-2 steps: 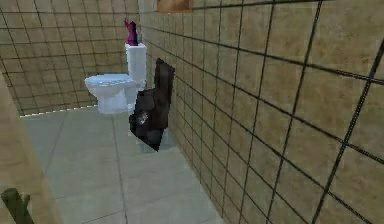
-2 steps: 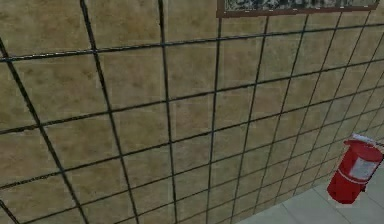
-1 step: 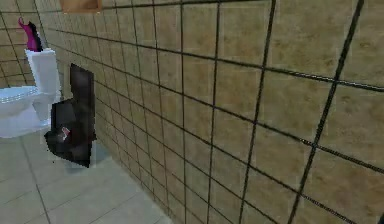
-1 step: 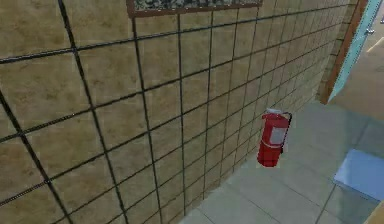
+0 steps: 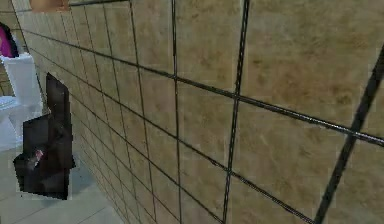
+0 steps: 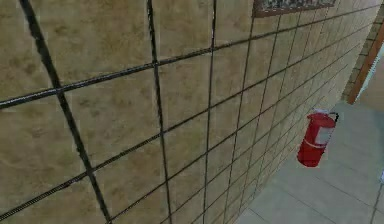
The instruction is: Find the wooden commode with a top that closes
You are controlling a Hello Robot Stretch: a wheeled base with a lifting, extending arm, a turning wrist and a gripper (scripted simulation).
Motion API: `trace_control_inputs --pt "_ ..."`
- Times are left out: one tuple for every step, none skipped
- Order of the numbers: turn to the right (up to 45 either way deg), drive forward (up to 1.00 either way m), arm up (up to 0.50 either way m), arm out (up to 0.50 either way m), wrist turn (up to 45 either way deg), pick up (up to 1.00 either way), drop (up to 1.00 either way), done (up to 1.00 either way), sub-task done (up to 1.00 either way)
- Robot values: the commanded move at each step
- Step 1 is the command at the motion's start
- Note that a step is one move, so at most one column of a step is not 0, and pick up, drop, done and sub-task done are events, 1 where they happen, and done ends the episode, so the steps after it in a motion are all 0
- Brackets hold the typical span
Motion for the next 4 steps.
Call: trace_control_inputs --pt "-45.0 0.00 0.00 0.00 0.0 0.00 0.00 0.00 0.00" --pt "-6.0 0.00 0.00 0.00 0.0 0.00 0.00 0.00 0.00" --pt "0.0 0.90 0.00 0.00 0.0 0.00 0.00 0.00 0.00" --pt "18.0 0.00 0.00 0.00 0.0 0.00 0.00 0.00 0.00"
